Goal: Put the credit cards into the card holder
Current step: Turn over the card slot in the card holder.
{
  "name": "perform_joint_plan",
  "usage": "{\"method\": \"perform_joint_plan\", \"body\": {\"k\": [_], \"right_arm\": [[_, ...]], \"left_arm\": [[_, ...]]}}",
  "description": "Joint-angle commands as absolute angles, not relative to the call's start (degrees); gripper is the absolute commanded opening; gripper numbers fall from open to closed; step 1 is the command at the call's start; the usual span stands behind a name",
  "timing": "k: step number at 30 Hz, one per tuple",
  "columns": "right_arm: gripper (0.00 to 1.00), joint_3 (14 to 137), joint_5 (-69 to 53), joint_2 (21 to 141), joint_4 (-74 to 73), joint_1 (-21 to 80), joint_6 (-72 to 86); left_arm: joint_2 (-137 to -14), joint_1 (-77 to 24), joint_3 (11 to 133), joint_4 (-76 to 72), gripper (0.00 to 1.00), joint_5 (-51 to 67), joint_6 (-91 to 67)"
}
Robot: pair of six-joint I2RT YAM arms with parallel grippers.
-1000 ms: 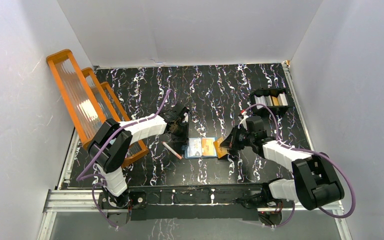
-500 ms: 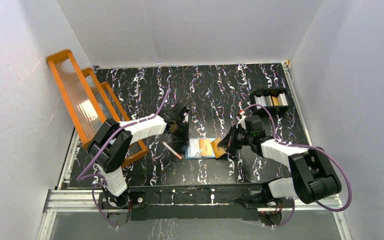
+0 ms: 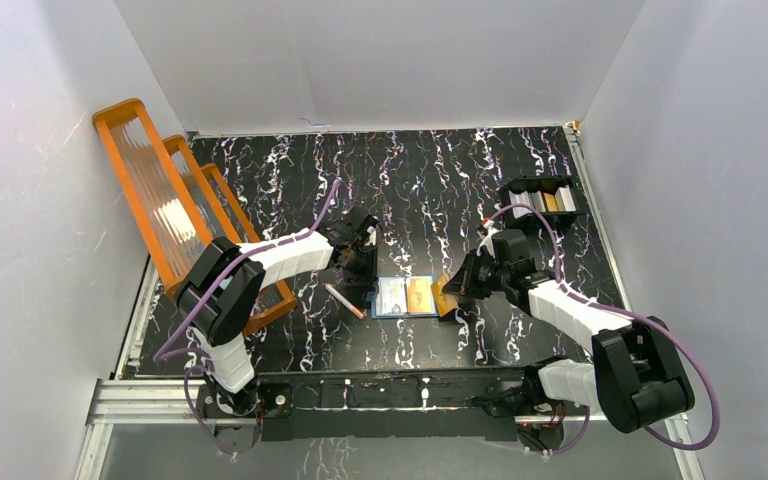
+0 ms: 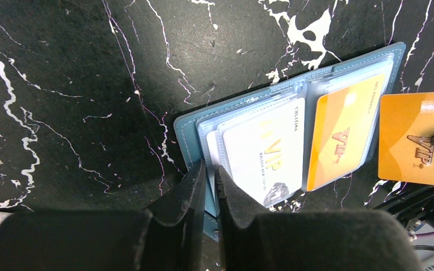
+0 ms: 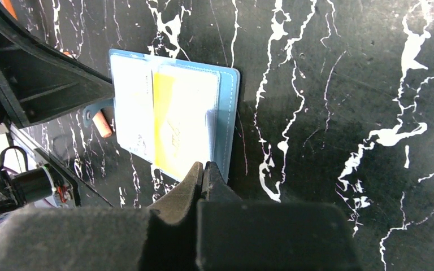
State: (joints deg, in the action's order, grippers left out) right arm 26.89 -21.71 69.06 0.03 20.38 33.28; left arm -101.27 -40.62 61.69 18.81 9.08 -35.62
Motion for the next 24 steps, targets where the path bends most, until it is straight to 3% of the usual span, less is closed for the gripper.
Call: {"method": "perform_joint_plan", "body": {"k": [1, 24], "right_arm": [[0.0, 28.0, -20.3, 67.7, -1.2, 20.6, 32.1], [0.0, 25.1, -30.1, 73.2, 9.8, 20.5, 36.2]], "left_arm": [[-100.0, -40.6, 61.7, 19.3, 0.1, 9.6, -35.6], [-100.7, -40.7, 62.5, 18.9, 0.11, 11.2, -35.7]]}}
